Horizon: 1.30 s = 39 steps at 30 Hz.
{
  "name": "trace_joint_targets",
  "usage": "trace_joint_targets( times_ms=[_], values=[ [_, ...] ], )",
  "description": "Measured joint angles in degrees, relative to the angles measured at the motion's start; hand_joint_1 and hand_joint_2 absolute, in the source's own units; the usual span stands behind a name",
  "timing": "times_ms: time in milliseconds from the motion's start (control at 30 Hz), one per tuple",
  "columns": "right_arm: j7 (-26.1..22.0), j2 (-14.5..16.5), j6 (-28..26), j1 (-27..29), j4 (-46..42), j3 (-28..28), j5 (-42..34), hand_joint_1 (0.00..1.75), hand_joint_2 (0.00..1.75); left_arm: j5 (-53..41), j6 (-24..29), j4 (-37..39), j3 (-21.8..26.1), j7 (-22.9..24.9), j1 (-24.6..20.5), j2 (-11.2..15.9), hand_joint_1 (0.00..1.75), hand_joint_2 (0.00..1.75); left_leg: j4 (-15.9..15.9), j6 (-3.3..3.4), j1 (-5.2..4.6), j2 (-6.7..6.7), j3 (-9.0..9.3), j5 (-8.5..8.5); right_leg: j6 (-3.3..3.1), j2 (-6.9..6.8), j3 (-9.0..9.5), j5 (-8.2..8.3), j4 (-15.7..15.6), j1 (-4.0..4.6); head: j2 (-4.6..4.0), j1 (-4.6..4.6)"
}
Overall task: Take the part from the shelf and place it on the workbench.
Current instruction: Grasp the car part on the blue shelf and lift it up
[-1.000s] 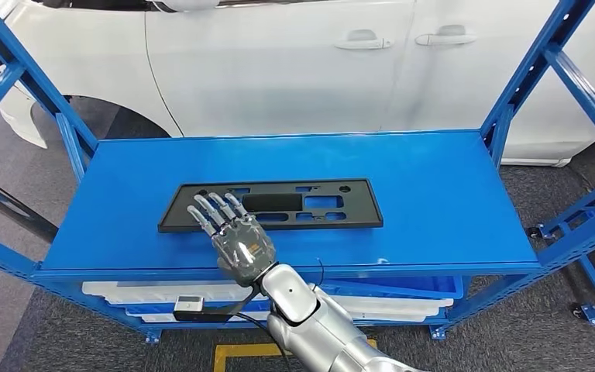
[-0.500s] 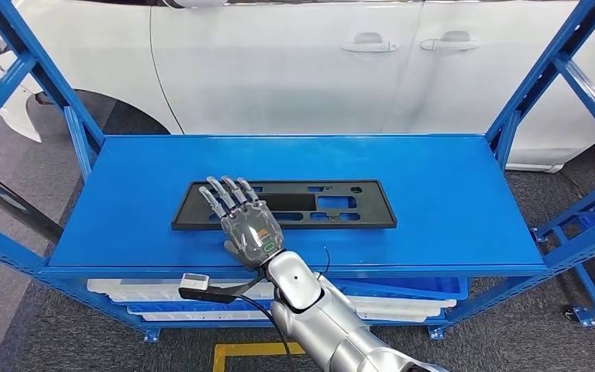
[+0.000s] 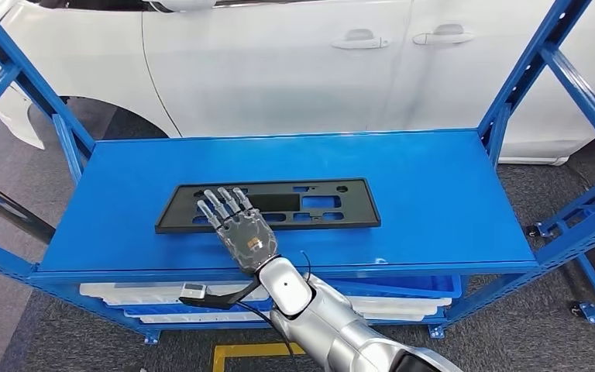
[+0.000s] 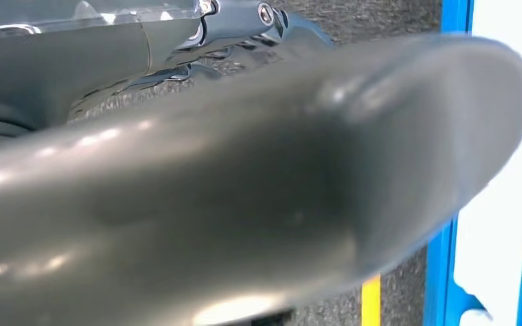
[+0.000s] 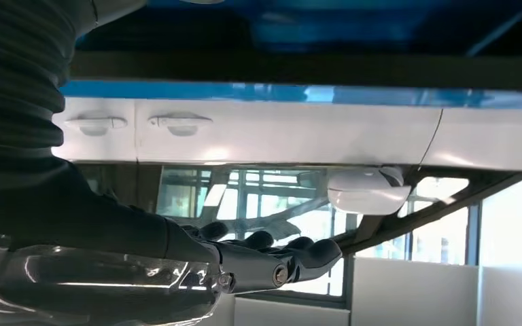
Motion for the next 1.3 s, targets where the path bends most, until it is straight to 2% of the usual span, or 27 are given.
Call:
trace_joint_targets(
  times_ms=[33, 67, 100, 133, 200, 233, 300, 400, 467, 533, 567, 600, 633, 700, 733, 767, 867, 933, 967, 1033, 1067, 1100, 1133, 1167, 1233, 1267, 1300],
  values=[
    [0.3, 0.0, 0.0, -0.1, 0.8, 0.9, 0.0, 0.0, 1.75, -0.1, 0.0, 0.0, 0.1, 0.0, 0.0, 0.0, 0.0, 0.0, 3.9, -0.14, 0.04, 0.0, -1.83, -1.46, -0.06, 0.0, 0.0, -0.03, 0.0, 0.07, 0.0, 0.01],
    [0.6, 0.0, 0.0, -0.1, 1.6, 1.8, 0.0, 0.0, 1.75, -0.2, 0.1, 0.0, 0.3, 0.1, 0.0, 0.0, 0.0, 0.0, 6.4, -0.21, 0.05, 0.0, -3.08, -2.0, -0.09, 0.01, 0.01, -0.05, 0.0, 0.12, 0.0, 0.02],
    [0.9, 0.0, 0.0, -0.2, 2.2, 2.5, 0.0, 0.0, 1.75, -0.3, 0.1, 0.0, 0.4, 0.1, 0.0, 0.0, 0.0, 0.0, 6.7, -0.21, 0.05, 0.0, -3.36, -1.4, -0.08, 0.05, 0.05, -0.08, 0.0, 0.14, 0.01, 0.01],
    [1.1, 0.0, 0.0, -0.3, 2.7, 3.2, 0.0, 0.0, 1.75, -0.4, 0.1, 0.0, 0.5, 0.2, -0.1, 0.0, 0.0, 0.0, 4.6, -0.14, 0.05, 0.0, -2.47, 0.28, -0.04, 0.11, 0.14, -0.12, 0.1, 0.15, 0.01, 0.01],
    [1.3, 0.0, 0.0, -0.6, 3.4, 4.5, 0.0, 0.0, 1.75, -0.5, 0.2, 0.0, 0.7, 0.2, -0.3, 0.0, 0.0, 0.0, -3.4, 0.21, -0.01, -0.01, 1.31, 4.33, 0.2, 0.2, 0.4, -0.28, 0.1, 0.23, 0.01, 0.02],
    [1.4, 0.0, 0.0, -0.9, 3.7, 5.1, 0.0, 0.0, 1.75, -0.6, 0.3, 0.0, 0.7, 0.2, -0.4, 0.0, 0.0, 0.0, -6.8, 0.48, -0.12, -0.06, 2.91, 5.47, 0.41, 0.23, 0.43, -0.36, 0.2, 0.33, 0.01, 0.03],
    [1.5, 0.0, 0.0, -1.2, 4.4, 6.0, -0.1, 0.0, 1.75, -0.6, 0.4, 0.0, 0.8, 0.2, -0.6, 0.0, 0.0, 0.0, -9.6, 1.08, -0.41, -0.16, 4.11, 5.79, 0.96, 0.23, 0.28, -0.38, 0.2, 0.47, 0.01, 0.07],
    [1.7, 0.0, 0.0, -1.5, 5.2, 7.1, -1.0, 0.0, 1.75, -0.6, 0.5, 0.0, 0.8, 0.1, -0.7, 0.0, 0.0, 0.0, -10.1, 2.13, -0.25, -0.13, 4.11, 6.07, 1.9, 0.18, -0.04, -0.87, 0.8, 0.4, 0.01, 0.09],
    [1.8, 0.0, 0.2, -1.8, 5.7, 7.9, -2.5, 0.0, 1.75, -0.6, 0.5, 0.0, 0.8, 0.1, -0.8, 0.0, 0.0, 0.0, -10.4, 2.74, 0.01, -0.03, 4.22, 6.31, 2.43, 0.14, -2.11, -3.6, 5.3, 0.36, 0.01, 0.21],
    [2.2, -0.1, 0.4, -2.0, 6.1, 8.8, -4.3, 0.0, 1.75, -0.7, 0.5, 0.0, 0.8, 0.0, -0.9, 0.0, 0.0, 0.0, -10.4, 2.97, -0.06, 0.04, 4.16, 6.3, 2.75, 0.14, -6.03, -7.26, 13.4, 0.23, 0.01, 0.27],
    [2.5, -0.1, 0.5, -2.0, 6.3, 9.4, -5.2, 0.0, 1.75, -0.8, 0.5, 0.0, 0.8, -0.1, -1.0, 0.0, 0.0, 0.0, -10.4, 3.0, -0.08, 0.06, 4.17, 6.28, 2.84, 0.14, -7.55, -8.1, 16.5, 0.15, 0.01, 0.27],
    [2.8, -0.1, 0.7, -2.2, 6.5, 10.1, -6.4, 0.0, 1.75, -0.9, 0.5, 0.0, 0.8, -0.2, -1.0, 0.0, 0.0, 0.0, -10.4, 3.01, -0.1, 0.05, 4.2, 6.26, 2.85, 0.13, -8.11, -7.82, 17.5, 0.09, 0.01, 0.27],
    [3.3, -0.1, 0.8, -2.4, 6.6, 10.8, -7.5, 0.0, 1.75, -1.1, 0.5, 0.0, 0.8, -0.2, -1.0, 0.0, 0.0, 0.0, -10.3, 2.98, -0.1, 0.02, 4.28, 6.22, 2.76, 0.13, -7.45, -6.41, 15.9, 0.04, 0.01, 0.27],
    [4.0, -0.1, 0.9, -3.2, 6.8, 12.4, -9.6, 0.0, 1.75, -1.4, 0.4, 0.0, 0.8, -0.3, -1.2, 0.0, 0.0, 0.0, -10.2, 2.78, -0.12, -0.05, 4.43, 6.08, 2.29, 0.11, -3.69, -2.31, 8.0, 0.07, 0.01, 0.28],
    [4.1, -0.1, 1.0, -3.7, 6.9, 13.1, -10.3, 0.0, 1.75, -1.6, 0.4, 0.0, 0.8, -0.3, -1.3, -0.1, 0.0, 0.0, -10.0, 2.56, -0.25, -0.09, 4.4, 5.94, 2.01, 0.09, -1.94, -0.91, 4.2, 0.16, 0.01, 0.26],
    [4.2, -0.1, 1.0, -4.1, 7.1, 13.7, -11.0, 0.0, 1.75, -1.7, 0.4, 0.0, 0.8, -0.3, -1.4, -0.1, 0.0, 0.0, -9.9, 2.3, -0.35, -0.1, 4.32, 5.84, 1.74, 0.1, -0.85, -0.19, 1.7, 0.26, 0.01, 0.23],
    [4.7, 0.0, 0.9, -4.9, 7.4, 14.9, -12.9, 0.0, 1.75, -1.8, 0.5, 0.0, 0.9, -0.3, -1.5, -0.1, 0.0, 0.0, -9.8, 1.27, -0.33, -0.07, 4.19, 5.69, 0.95, 0.19, -0.4, 0.05, 0.4, 0.46, 0.01, 0.21],
    [5.0, 0.0, 0.9, -5.4, 7.5, 15.5, -14.1, 0.0, 1.75, -1.9, 0.6, 0.0, 0.9, -0.3, -1.6, -0.2, 0.0, 0.0, -8.4, 0.64, -0.18, -0.05, 3.63, 4.54, 0.38, 0.15, -0.24, 0.27, 0.0, 0.21, 0.01, 0.14],
    [5.0, 0.0, 0.9, -5.7, 7.6, 15.9, -14.7, 0.0, 1.75, -2.0, 0.6, 0.0, 0.9, -0.3, -1.6, -0.2, 0.0, 0.0, -6.0, 0.37, -0.11, -0.04, 2.6, 3.1, 0.18, 0.11, -0.16, 0.36, -0.1, 0.06, 0.01, 0.08],
    [5.1, 0.0, 0.9, -6.1, 7.8, 16.5, -15.7, 0.0, 1.75, -2.2, 0.7, 0.0, 1.0, -0.3, -1.6, -0.2, 0.0, 0.0, 1.6, -0.08, 0.02, -0.04, -0.84, -0.53, -0.02, 0.08, -0.16, 0.32, -0.1, 0.12, 0.01, -0.02],
    [5.2, 0.0, 0.9, -6.2, 7.9, 16.8, -16.2, 0.0, 1.75, -2.2, 0.7, 0.0, 1.0, -0.3, -1.6, -0.2, 0.0, 0.0, 5.1, -0.24, 0.07, -0.04, -2.49, -1.65, -0.06, 0.08, -0.15, 0.3, -0.1, 0.16, 0.01, -0.01],
    [5.3, 0.0, 1.0, -6.2, 8.1, 17.1, -16.5, 0.0, 1.75, -2.2, 0.7, 0.0, 1.1, -0.4, -1.6, -0.1, 0.0, 0.0, 6.7, -0.33, 0.08, -0.03, -3.36, -1.72, -0.08, 0.1, -0.13, 0.28, -0.1, 0.19, 0.01, -0.02],
    [5.4, 0.0, 1.1, -6.3, 8.2, 17.4, -16.7, 0.0, 1.75, -2.2, 0.7, 0.0, 1.2, -0.4, -1.6, -0.1, 0.0, 0.0, 6.1, -0.33, 0.09, -0.03, -3.14, -0.66, -0.07, 0.14, -0.09, 0.26, -0.1, 0.19, 0.01, -0.02],
    [5.5, 0.0, 1.2, -6.4, 8.3, 17.6, -16.9, 0.0, 1.75, -2.2, 0.7, 0.0, 1.2, -0.5, -1.6, -0.1, 0.0, 0.0, 3.1, -0.25, 0.09, -0.03, -1.81, 1.36, -0.02, 0.19, 0.0, 0.21, 0.0, 0.19, 0.01, -0.02],
    [6.0, 0.0, 1.8, -6.8, 8.5, 18.3, -17.4, 0.0, 1.75, -2.3, 0.7, 0.0, 1.4, -0.6, -1.7, -0.1, 0.0, 0.0, -5.3, 0.17, -0.03, -0.02, 2.01, 5.03, 0.25, 0.26, 0.12, 0.05, 0.1, 0.31, 0.0, -0.01],
    [6.3, 0.0, 2.1, -7.0, 8.6, 18.6, -17.7, 0.0, 1.75, -2.5, 0.7, 0.0, 1.5, -0.7, -1.8, -0.1, 0.0, 0.0, -8.2, 0.5, -0.15, -0.06, 3.32, 5.93, 0.49, 0.28, 0.07, 0.04, 0.1, 0.41, 0.0, 0.02],
    [6.6, 0.0, 2.6, -7.2, 8.7, 18.9, -18.0, 0.0, 1.75, -2.6, 0.7, 0.0, 1.6, -0.8, -1.8, -0.1, 0.0, 0.0, -9.6, 0.83, -0.29, -0.1, 3.91, 6.1, 0.76, 0.29, -0.03, 0.05, 0.2, 0.49, 0.0, 0.03]
  ],
)
